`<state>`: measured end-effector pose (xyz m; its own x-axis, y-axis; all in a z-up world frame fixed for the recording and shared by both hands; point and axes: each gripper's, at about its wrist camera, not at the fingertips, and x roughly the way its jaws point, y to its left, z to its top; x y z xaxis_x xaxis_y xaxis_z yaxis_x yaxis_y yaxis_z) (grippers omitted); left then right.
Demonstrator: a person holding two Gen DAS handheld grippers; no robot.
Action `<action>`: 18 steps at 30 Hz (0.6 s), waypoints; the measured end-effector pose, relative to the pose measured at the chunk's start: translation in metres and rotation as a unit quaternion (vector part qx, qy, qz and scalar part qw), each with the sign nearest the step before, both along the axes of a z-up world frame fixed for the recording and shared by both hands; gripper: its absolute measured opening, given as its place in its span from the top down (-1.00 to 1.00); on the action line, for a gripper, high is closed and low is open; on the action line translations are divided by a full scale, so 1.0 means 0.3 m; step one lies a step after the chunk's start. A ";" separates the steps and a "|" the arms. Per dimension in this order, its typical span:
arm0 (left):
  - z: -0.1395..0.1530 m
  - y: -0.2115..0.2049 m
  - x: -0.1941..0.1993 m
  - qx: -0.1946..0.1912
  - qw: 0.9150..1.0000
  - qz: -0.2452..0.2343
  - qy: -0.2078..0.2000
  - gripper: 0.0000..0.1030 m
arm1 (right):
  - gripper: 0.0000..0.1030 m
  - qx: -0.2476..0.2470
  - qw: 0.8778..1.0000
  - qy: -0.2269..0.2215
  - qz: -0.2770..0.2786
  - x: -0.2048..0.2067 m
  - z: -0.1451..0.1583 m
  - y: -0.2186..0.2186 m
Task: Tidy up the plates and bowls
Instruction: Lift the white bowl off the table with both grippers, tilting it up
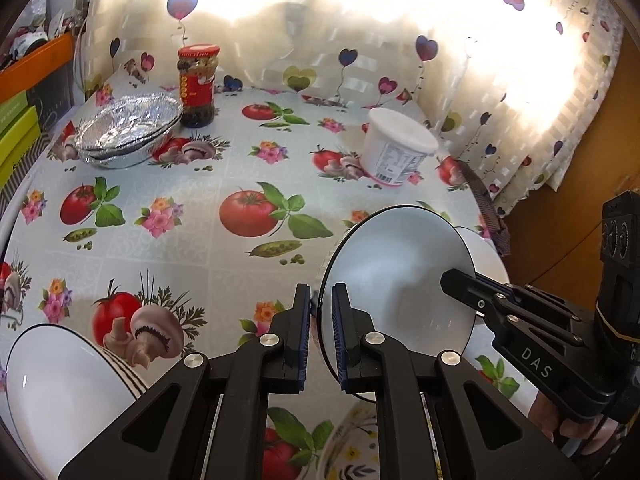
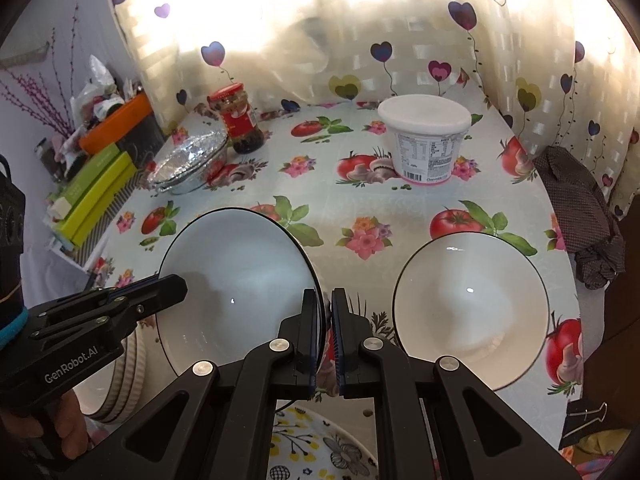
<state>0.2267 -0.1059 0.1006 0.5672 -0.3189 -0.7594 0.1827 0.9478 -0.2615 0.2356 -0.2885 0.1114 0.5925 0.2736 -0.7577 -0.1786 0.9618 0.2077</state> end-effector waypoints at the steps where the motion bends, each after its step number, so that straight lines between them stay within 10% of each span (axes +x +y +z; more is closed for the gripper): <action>1: 0.009 -0.002 -0.010 -0.001 1.000 -0.002 -0.003 0.78 | 0.85 0.000 1.000 -0.002 0.000 -0.009 0.007 -0.004; 18: 0.023 -0.067 -0.198 -0.018 0.998 -0.052 0.002 0.78 | 0.85 0.015 0.999 0.007 -0.039 -0.262 0.018 -0.082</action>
<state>0.1674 -0.1261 0.1074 0.5262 -0.4041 -0.7482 0.2792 0.9132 -0.2969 0.1570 -0.3132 0.1168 0.6019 0.2487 -0.7589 -0.0995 0.9662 0.2378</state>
